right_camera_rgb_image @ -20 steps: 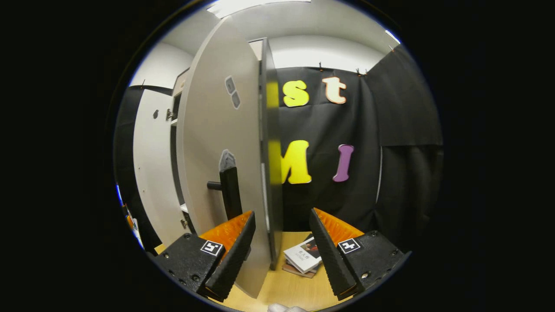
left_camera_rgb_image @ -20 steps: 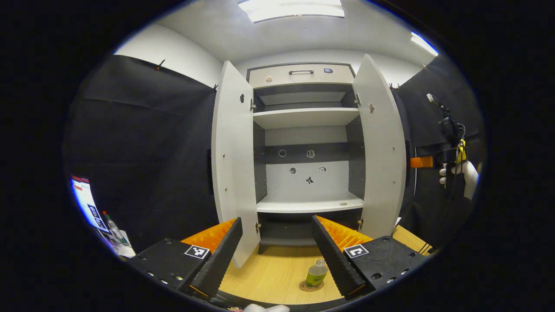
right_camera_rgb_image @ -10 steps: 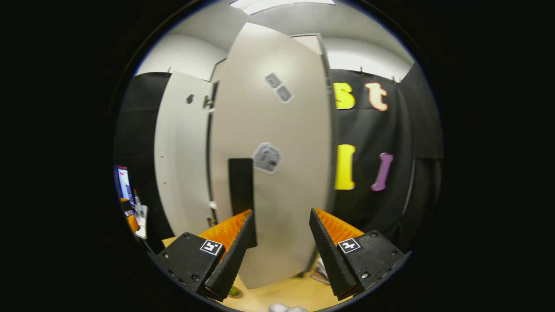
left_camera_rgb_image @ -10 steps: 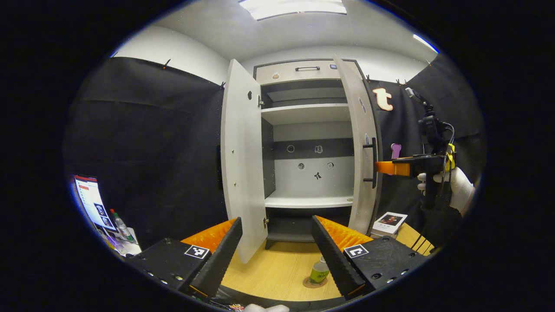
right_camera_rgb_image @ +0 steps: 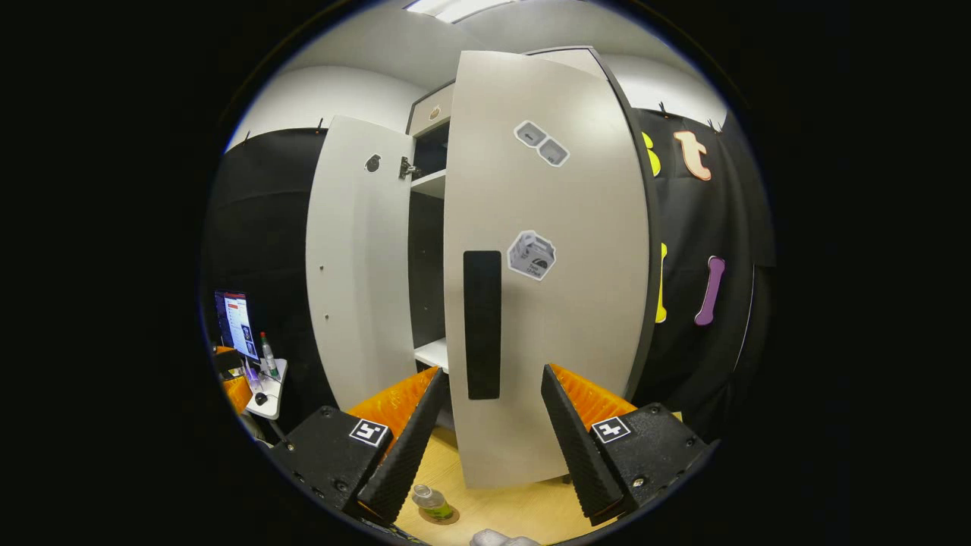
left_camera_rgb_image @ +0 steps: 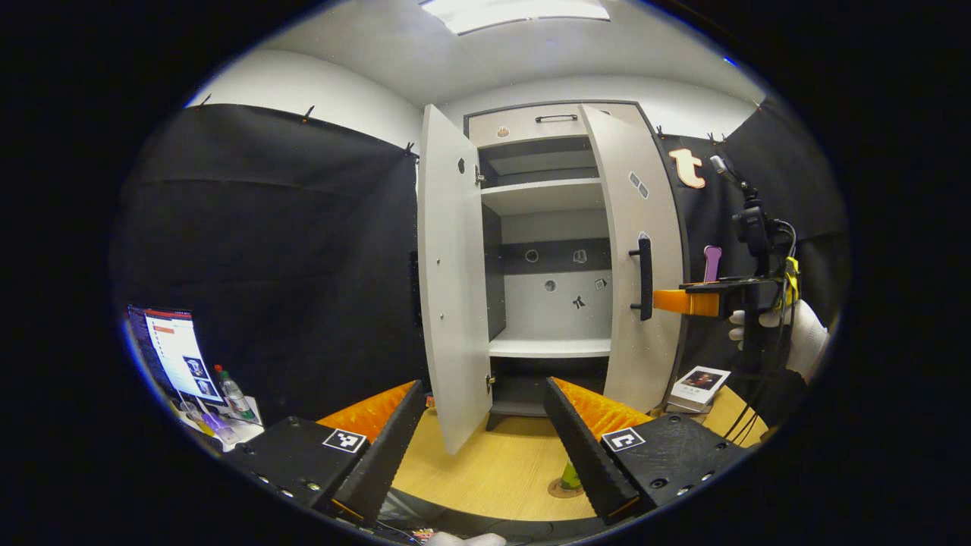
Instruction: Grasp the bottle in the cabinet with the left hand and place it on the coaster, then close the right door with the right hand and the left door with the left hand.
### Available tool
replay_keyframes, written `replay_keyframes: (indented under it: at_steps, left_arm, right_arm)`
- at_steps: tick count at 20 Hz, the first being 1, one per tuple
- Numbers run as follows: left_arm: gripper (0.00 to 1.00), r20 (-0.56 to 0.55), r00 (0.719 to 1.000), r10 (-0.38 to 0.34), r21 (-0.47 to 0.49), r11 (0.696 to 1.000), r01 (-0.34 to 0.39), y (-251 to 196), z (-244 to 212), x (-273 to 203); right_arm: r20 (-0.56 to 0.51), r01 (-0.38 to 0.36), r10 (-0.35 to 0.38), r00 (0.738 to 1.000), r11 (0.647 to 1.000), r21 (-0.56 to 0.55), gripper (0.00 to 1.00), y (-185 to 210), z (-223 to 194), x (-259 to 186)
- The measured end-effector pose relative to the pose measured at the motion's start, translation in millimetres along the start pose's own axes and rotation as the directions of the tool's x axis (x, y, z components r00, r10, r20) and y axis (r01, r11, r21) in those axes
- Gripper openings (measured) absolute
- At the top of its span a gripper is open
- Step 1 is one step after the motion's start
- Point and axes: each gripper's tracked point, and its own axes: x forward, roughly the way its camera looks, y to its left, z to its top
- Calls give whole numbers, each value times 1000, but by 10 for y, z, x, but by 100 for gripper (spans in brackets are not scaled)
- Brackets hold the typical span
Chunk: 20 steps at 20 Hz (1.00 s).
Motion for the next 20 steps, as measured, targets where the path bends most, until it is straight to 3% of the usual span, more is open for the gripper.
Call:
replay_keyframes:
  at_steps: [7,11,15,20]
  left_arm:
    - [97,20,998,-60,-9,998,61,94,72,223]
    - [96,59,995,-84,-1,996,84,409,250,553]
    - [95,63,993,-102,24,995,101,818,356,1061]
    - [96,100,992,-72,56,996,67,1499,501,1728]
  right_arm:
    - [-10,63,-63,998,997,35,80,-129,-179,-450]
    - [-35,135,-133,990,990,47,80,-161,-304,-680]
    - [-41,230,-227,973,971,68,80,-93,-364,-884]
    - [-69,369,-365,929,926,74,80,107,-515,-1192]
